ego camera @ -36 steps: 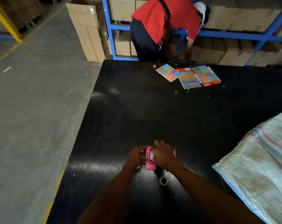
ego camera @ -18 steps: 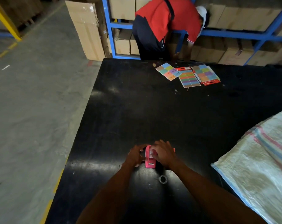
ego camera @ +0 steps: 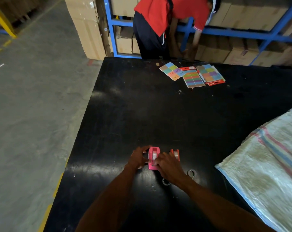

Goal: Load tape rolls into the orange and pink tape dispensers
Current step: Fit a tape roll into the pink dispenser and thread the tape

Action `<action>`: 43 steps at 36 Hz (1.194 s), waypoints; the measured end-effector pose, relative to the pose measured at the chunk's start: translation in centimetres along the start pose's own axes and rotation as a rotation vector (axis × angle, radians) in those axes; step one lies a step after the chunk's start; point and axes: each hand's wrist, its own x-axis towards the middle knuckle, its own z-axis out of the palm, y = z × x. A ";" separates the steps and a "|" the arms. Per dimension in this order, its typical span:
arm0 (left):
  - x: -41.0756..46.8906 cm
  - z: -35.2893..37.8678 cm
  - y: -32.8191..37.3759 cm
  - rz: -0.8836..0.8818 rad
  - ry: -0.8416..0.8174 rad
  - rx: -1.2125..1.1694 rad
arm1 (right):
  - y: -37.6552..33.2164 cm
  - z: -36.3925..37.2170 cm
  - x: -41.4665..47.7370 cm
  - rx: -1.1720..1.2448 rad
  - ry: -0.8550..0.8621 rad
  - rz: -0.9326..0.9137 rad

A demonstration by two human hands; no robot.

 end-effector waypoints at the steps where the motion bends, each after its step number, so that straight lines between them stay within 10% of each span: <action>1: 0.0 0.1 0.0 -0.004 0.001 -0.001 | -0.2 0.3 -0.3 -0.003 0.005 0.008; 43: -1.2 1.4 0.3 -0.056 0.049 0.191 | -2.8 4.2 -5.1 -0.138 0.020 0.135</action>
